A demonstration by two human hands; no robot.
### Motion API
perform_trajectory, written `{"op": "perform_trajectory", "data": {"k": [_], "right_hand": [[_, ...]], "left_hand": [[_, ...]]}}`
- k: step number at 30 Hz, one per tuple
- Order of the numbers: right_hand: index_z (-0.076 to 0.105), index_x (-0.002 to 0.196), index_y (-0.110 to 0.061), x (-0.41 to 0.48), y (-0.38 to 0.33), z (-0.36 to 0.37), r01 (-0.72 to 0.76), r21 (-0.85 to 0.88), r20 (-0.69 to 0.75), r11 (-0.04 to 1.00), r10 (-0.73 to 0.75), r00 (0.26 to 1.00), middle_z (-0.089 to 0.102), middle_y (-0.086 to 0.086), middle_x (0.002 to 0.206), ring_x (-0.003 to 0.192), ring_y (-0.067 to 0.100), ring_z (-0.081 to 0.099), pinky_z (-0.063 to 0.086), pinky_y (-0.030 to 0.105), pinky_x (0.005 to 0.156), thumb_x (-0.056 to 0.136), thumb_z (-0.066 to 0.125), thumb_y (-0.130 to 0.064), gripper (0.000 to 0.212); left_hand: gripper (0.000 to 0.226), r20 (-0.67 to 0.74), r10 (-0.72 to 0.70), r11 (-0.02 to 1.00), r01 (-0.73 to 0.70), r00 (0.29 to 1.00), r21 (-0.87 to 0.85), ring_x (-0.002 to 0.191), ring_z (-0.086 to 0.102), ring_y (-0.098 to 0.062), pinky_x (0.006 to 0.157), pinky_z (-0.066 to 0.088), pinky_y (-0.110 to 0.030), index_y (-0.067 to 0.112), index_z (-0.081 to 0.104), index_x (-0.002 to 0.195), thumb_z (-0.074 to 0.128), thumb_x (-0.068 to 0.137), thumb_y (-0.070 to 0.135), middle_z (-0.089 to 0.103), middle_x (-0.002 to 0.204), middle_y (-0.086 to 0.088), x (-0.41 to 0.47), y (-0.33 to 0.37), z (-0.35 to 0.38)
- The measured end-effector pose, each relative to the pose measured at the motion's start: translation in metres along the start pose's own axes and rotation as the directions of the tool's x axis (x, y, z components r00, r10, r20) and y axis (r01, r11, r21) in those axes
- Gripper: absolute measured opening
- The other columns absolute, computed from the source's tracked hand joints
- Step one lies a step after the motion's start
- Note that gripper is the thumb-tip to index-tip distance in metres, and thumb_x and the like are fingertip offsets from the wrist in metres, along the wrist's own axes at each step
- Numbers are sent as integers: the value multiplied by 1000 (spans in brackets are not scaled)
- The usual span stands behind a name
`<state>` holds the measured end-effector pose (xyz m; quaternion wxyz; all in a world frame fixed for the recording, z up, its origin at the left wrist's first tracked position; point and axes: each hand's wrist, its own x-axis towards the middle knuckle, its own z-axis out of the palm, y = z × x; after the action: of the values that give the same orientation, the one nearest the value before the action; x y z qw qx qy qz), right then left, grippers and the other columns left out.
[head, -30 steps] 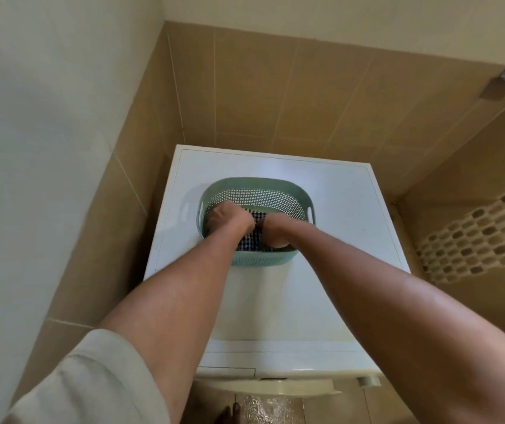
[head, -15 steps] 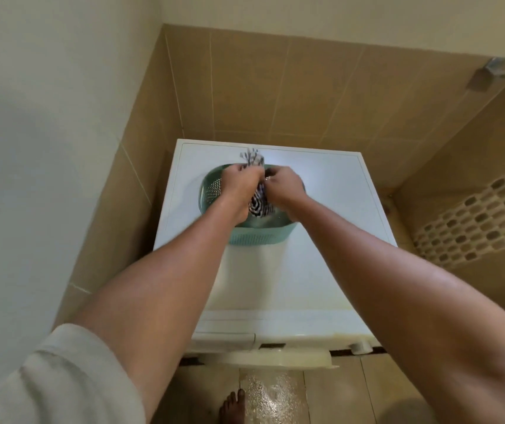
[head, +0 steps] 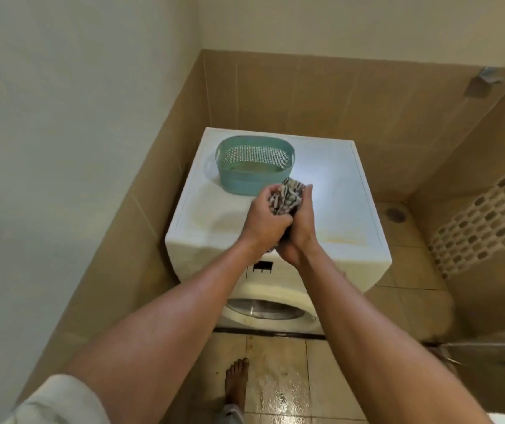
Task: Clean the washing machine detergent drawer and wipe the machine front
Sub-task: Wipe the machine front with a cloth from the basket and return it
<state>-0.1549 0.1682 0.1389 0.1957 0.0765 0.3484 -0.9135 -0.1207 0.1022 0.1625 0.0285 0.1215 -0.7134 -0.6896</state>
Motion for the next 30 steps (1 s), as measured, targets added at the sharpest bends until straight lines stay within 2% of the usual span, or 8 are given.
{"op": "perform_trajectory", "data": {"k": [3, 8, 14, 16, 18, 22, 25, 30], "right_hand": [[75, 87, -17, -45, 23, -31, -85, 183, 38, 979, 80, 996, 69, 4, 84, 83, 15, 69, 56, 28, 80, 97, 45, -62, 55], [64, 98, -14, -92, 64, -75, -109, 255, -40, 961, 123, 992, 61, 6, 90, 85, 19, 61, 48, 32, 83, 97, 48, -42, 32], [56, 114, -12, -87, 93, -86, 33, -289, -155, 957, -81, 984, 61, 14, 96, 89, 32, 58, 50, 42, 76, 85, 54, -47, 46], [42, 144, -29, -64, 110, -91, 214, -613, -44, 760, -304, 952, 51, 21, 138, 122, 38, 51, 48, 50, 98, 87, 55, -44, 60], [13, 156, -47, -30, 135, -105, 422, -857, 269, 297, -440, 857, 12, 3, 168, 152, 23, 17, 24, 45, 122, 96, 46, -42, 69], [-4, 161, -24, 38, 185, -153, 361, -568, 656, -740, -142, 741, -19, 4, 168, 154, 29, -17, -10, 53, 123, 103, 30, -53, 73], [-2, 161, -25, 69, 203, -159, 276, -316, 750, -908, -60, 659, -16, 7, 168, 153, 32, -17, -15, 55, 120, 100, 37, -52, 78], [8, 162, -25, 112, 242, -70, 343, 93, 847, -935, 255, 466, 2, 6, 168, 154, 33, -6, -13, 58, 121, 99, 39, -50, 74]], "left_hand": [[53, 55, -9, 999, 7, 998, 49, 106, 69, -22, 90, 56, -27, 11, 69, 120, 53, 72, -2, 74, 113, -12, -59, -18, 8], [53, 76, -56, 993, 48, 996, 104, 119, 63, -11, 104, 51, -33, 18, 58, 136, 63, 83, 27, 67, 129, -3, -128, -55, 6], [61, -91, 24, 984, -7, 996, 179, 118, 54, 11, 89, 42, -2, 35, 56, 135, 55, 82, 64, 59, 124, 30, -148, -108, -36], [72, -146, 32, 988, -9, 989, 152, 131, 50, 1, 106, 42, -19, 30, 54, 142, 52, 82, 70, 57, 141, 17, -133, -131, -54], [78, -169, 23, 997, -9, 985, 82, 137, 46, -2, 111, 39, -27, 31, 49, 147, 50, 81, 73, 52, 150, 12, -113, -157, -74], [75, -143, 26, 999, -30, 989, -31, 142, 37, 3, 113, 33, -24, 35, 41, 152, 51, 85, 68, 41, 157, 17, -91, -211, -106], [71, -124, 42, 998, -48, 991, -44, 143, 30, 10, 113, 27, -19, 40, 36, 153, 50, 87, 63, 34, 159, 24, -93, -246, -127], [66, -200, 105, 994, -106, 974, 6, 136, 26, 22, 106, 24, -7, 44, 32, 152, 49, 90, 57, 29, 154, 32, -91, -268, -166]]}}
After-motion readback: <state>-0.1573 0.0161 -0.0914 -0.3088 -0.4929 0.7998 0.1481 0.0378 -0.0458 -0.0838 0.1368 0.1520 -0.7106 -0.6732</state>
